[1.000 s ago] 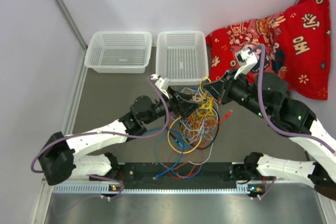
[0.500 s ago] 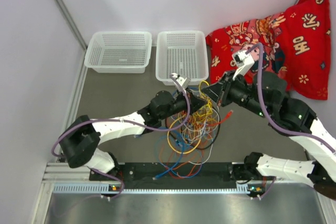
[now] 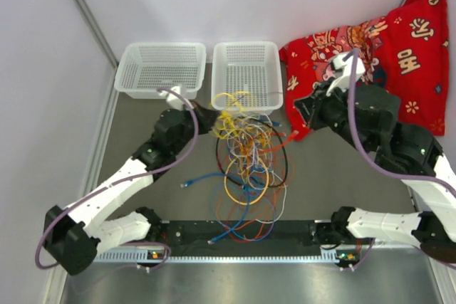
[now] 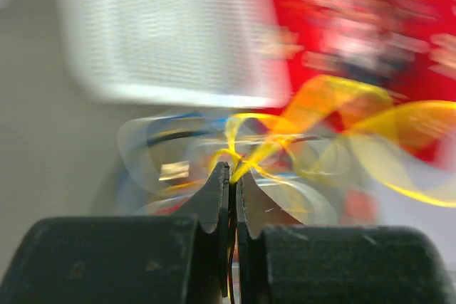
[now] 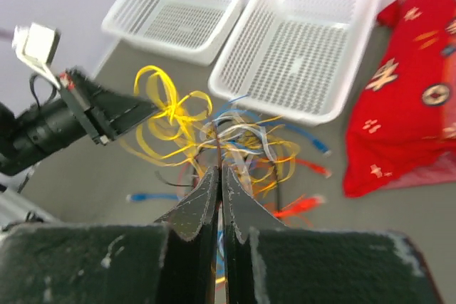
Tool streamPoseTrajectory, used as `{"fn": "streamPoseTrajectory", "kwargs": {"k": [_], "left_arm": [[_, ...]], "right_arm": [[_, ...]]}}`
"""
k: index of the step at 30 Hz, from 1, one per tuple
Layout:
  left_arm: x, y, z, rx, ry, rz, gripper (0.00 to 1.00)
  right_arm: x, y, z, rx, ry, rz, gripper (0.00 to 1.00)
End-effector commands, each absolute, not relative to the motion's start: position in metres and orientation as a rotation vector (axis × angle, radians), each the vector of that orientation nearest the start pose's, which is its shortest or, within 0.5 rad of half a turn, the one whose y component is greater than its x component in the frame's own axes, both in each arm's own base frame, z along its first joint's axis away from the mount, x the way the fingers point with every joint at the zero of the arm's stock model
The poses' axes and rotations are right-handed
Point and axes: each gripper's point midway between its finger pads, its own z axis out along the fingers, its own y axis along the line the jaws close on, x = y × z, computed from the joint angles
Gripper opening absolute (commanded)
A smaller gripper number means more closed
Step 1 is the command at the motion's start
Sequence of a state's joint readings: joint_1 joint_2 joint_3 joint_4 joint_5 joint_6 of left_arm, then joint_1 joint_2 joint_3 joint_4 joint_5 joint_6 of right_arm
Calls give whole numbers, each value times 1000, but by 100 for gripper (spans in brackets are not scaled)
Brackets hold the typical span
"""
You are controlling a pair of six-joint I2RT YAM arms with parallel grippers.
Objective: Untangle the cables
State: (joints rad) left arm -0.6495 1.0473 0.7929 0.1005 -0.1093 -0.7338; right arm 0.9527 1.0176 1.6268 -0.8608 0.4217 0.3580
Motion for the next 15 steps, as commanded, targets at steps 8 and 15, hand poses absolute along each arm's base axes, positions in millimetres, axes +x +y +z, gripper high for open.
{"fn": "streamPoseTrajectory", "kwargs": {"k": [8,15], "left_arm": [[300,-128,214,-431,2041,-380,0],[301,-134,215,-388,2086,-376,0]], "right_arm": [[206,149,450,-43,1668,548,0],[206,164,436,-88,1685,589,0]]}}
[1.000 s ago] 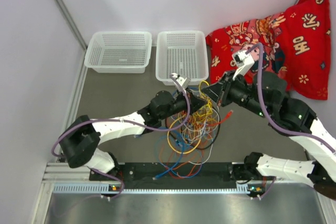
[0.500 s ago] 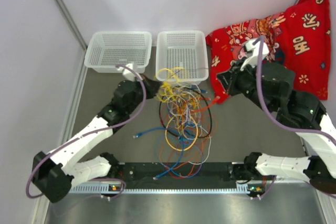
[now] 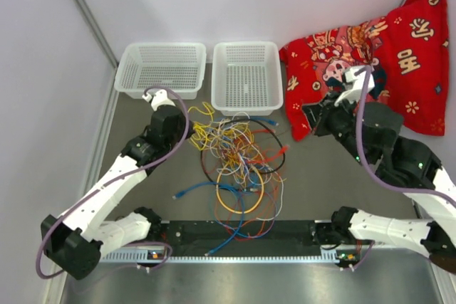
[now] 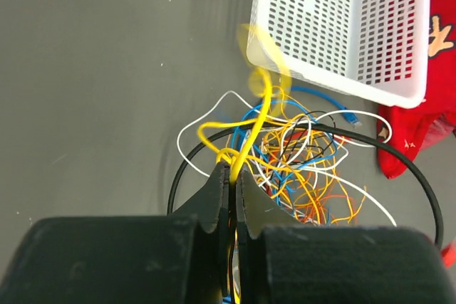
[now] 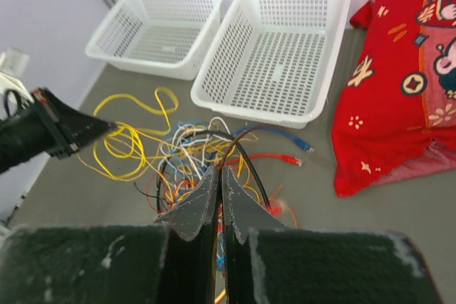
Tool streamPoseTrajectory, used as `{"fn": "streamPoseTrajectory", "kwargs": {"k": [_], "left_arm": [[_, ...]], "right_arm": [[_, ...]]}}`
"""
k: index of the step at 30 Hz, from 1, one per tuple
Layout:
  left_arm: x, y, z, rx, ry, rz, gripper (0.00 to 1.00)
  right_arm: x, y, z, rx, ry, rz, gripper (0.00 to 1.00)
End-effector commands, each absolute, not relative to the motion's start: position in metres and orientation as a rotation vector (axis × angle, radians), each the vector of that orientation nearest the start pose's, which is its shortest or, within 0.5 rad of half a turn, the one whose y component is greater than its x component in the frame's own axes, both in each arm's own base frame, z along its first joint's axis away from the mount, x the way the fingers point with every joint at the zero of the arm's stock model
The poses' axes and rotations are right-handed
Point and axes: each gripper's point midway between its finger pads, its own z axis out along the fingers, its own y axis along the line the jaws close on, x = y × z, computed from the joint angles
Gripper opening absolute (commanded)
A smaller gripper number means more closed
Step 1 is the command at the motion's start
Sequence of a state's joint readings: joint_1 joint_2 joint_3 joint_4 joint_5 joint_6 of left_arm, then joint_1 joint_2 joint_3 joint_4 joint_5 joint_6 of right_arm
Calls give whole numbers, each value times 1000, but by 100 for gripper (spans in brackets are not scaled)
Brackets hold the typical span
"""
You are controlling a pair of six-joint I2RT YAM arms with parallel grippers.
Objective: Untangle the cables
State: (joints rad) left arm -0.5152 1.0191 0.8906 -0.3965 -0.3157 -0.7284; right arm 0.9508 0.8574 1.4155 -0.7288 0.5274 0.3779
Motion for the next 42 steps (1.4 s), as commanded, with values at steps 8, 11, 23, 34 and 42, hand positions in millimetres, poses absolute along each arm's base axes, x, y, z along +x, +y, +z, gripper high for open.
{"fn": "streamPoseTrajectory", "kwargs": {"k": [8,11,23,34,42], "left_arm": [[298,-135,201,-428,2123,-378,88],[301,-147,225,-349,2017,-498,91],[257,-249,355,209,1381,-1025,99],[236,-353,349,561,1300,-1044,99],[242,-385,324,607,1346,-1061,84]], "right_arm": [[209,177,458,-137,1652,608,0],[209,182,464,-147,1646,626,0],[206,212,478,-181,1662,759,0],[202,230,475,-201,1694,841,0],[202,235,467,-215,1714,842,0]]}}
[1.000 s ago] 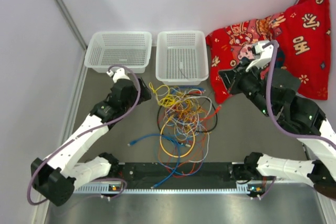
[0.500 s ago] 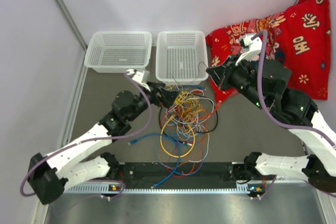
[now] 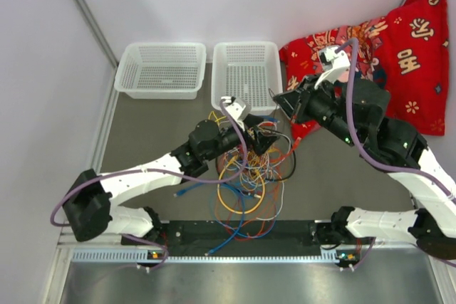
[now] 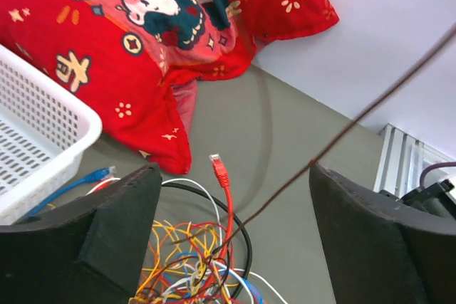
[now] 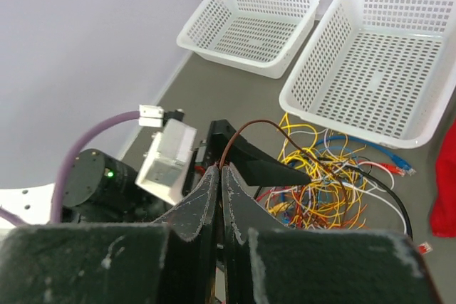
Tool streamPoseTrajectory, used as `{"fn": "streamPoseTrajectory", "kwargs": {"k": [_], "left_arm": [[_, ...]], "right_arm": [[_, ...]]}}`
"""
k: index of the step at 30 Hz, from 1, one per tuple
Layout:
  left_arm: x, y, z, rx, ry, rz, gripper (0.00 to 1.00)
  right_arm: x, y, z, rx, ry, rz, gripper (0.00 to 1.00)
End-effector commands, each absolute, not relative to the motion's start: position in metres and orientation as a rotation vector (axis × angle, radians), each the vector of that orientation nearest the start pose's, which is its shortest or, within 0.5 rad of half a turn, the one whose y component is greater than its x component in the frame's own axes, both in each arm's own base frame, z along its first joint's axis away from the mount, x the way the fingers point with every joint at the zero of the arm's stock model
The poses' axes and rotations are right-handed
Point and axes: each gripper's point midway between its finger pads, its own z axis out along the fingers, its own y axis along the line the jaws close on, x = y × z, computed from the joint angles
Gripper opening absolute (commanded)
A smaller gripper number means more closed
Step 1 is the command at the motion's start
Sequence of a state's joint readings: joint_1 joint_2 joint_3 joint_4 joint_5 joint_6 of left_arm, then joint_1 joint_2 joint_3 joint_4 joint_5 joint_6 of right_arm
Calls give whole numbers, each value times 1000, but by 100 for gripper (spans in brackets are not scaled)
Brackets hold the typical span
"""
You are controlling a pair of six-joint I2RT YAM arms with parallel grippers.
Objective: Untangle the cables
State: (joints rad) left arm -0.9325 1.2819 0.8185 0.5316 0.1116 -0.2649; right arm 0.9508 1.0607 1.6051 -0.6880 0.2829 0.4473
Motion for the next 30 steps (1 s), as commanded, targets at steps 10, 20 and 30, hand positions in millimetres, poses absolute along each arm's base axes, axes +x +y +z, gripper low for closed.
{"fn": "streamPoseTrajectory", "kwargs": {"k": [10,20,30], "left_arm": [[268,-367,337,480,1433,-924,0],[295,-307,418,167,1549,-835,0],[292,-310,490,150,1538,-892,0]], "right_arm": [[204,216,449,-181,1723,771,26],[204,184,393,-90,1741,664,98],[201,231,342,-194,1780,817,85]]}}
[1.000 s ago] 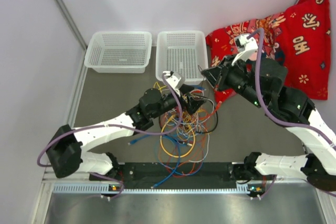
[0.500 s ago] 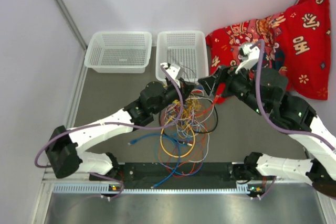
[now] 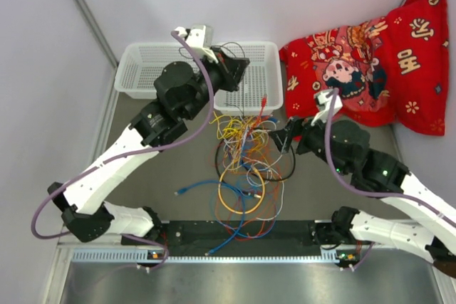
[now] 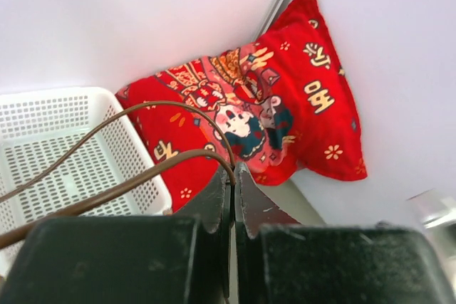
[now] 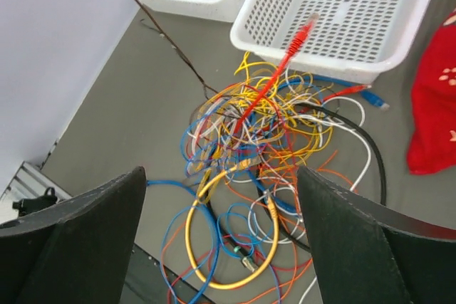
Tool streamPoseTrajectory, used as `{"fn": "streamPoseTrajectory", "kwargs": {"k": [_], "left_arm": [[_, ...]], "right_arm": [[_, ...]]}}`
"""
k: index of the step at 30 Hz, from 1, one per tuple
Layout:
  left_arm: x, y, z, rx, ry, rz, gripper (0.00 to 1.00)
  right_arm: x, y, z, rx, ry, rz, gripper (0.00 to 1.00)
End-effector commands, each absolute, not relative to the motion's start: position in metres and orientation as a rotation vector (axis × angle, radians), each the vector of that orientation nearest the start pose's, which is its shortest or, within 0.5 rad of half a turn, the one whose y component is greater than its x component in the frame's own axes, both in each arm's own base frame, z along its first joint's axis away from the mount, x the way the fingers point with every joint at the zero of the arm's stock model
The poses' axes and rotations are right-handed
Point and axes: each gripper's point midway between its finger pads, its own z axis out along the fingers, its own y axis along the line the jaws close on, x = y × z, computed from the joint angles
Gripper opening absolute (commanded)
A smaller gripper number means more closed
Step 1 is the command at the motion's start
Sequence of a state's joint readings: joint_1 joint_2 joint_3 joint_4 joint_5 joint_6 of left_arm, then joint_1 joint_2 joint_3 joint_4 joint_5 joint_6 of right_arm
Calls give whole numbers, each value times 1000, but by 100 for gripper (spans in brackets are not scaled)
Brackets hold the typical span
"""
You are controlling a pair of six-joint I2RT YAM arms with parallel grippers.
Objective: Untangle the cables
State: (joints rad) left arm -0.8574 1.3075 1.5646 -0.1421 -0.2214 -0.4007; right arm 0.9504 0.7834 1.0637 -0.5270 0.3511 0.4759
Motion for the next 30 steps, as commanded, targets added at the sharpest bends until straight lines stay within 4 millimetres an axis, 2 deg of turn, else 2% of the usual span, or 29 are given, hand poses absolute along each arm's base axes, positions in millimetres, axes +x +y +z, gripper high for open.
{"fn": "streamPoseTrajectory", "kwargs": {"k": [1,2,3,7,8,9,11,12,13,16,17,19,20,22,23,25,27,28,29,30], "left_arm": [[292,-311,492,151,1538,-897,0],[291,-310,501,148,1522,-908,0],[290,-310,505,152,1516,-909,0],[289,-309,530,154,1482,-917,0],[286,-305,545,151,1452,-927,0],[285,-305,549,156,1446,-928,0],[283,-303,564,153,1414,-941,0],[283,-304,567,156,1410,-939,0],[282,-303,572,156,1399,-943,0],[279,-301,581,158,1379,-953,0],[278,-300,583,156,1375,-955,0],[277,-298,584,154,1373,-953,0],[277,-297,585,153,1371,-945,0],[277,-292,584,143,1375,-928,0],[277,-289,585,144,1374,-916,0],[276,-284,582,136,1378,-899,0],[273,-271,582,106,1371,-875,0],[278,-271,565,100,1403,-846,0],[275,-256,571,55,1373,-826,0],[276,-250,566,31,1374,-809,0]], "right_arm": [[203,235,338,-202,1789,817,84],[206,240,341,-204,1777,826,84],[209,247,335,-218,1794,822,83],[219,264,347,-228,1745,850,82],[221,268,348,-231,1737,852,82],[224,272,358,-224,1700,868,82],[233,281,356,-237,1701,846,82],[238,282,361,-229,1690,832,81],[244,288,355,-234,1707,812,80],[257,294,356,-217,1706,767,75],[263,298,349,-217,1722,744,70],[269,302,356,-200,1701,746,57],[271,305,353,-199,1704,742,33],[273,306,358,-194,1695,746,8],[274,307,364,-189,1689,743,0],[274,301,370,-197,1691,711,0],[270,288,407,-184,1627,709,0],[266,283,424,-186,1596,717,0],[259,272,456,-179,1546,732,0],[254,263,477,-184,1513,725,0]]}}
